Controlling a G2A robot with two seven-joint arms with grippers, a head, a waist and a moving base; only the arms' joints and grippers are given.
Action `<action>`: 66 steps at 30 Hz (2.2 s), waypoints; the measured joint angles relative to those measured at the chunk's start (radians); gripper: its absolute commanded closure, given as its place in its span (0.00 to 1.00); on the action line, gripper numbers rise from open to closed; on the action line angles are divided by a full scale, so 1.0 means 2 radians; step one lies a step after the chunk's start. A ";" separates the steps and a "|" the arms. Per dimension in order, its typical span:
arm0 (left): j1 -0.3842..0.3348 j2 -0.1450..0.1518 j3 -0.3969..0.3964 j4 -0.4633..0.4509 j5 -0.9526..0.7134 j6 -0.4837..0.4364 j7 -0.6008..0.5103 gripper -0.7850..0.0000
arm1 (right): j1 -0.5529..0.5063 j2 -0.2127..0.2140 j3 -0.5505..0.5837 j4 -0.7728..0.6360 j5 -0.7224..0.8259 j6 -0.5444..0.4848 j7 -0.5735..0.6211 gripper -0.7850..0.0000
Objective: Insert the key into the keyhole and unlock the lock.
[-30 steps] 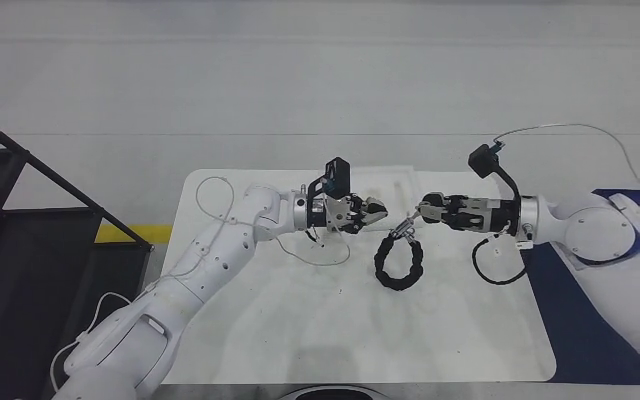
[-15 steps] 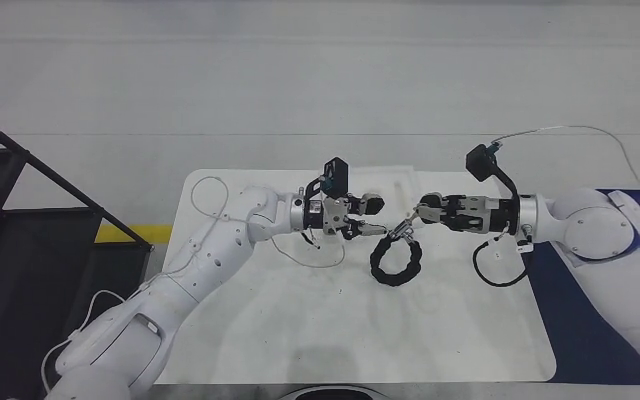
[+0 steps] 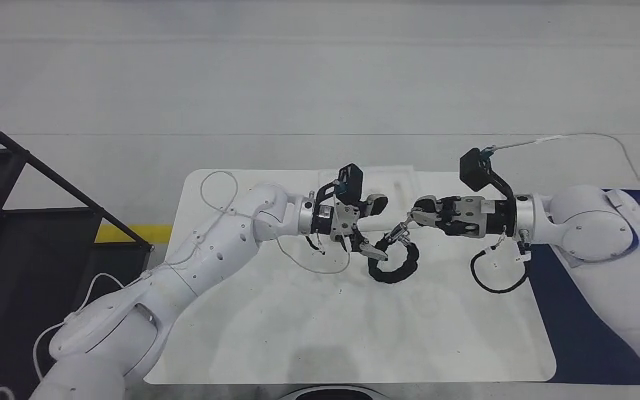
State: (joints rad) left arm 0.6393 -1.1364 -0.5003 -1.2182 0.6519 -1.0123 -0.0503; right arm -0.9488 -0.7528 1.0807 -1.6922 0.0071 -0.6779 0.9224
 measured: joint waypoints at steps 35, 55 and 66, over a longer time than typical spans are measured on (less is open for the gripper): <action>-0.037 0.014 0.082 0.035 0.051 0.000 0.133 1.00 | -0.016 -0.010 -0.003 -0.014 -0.028 0.073 -0.029 1.00; -0.017 0.003 0.032 0.049 0.102 0.000 0.109 1.00 | -0.011 -0.016 0.005 0.015 0.041 0.081 0.013 0.00; 0.003 0.003 0.033 0.071 0.128 0.014 0.005 1.00 | -0.033 -0.006 0.080 0.038 0.013 -0.058 -0.031 0.00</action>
State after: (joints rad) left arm 0.6460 -1.1297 -0.4348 -1.0752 0.9079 -0.9842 -0.0408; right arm -1.0152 -0.7650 1.2399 -1.6152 0.0327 -0.7938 0.8601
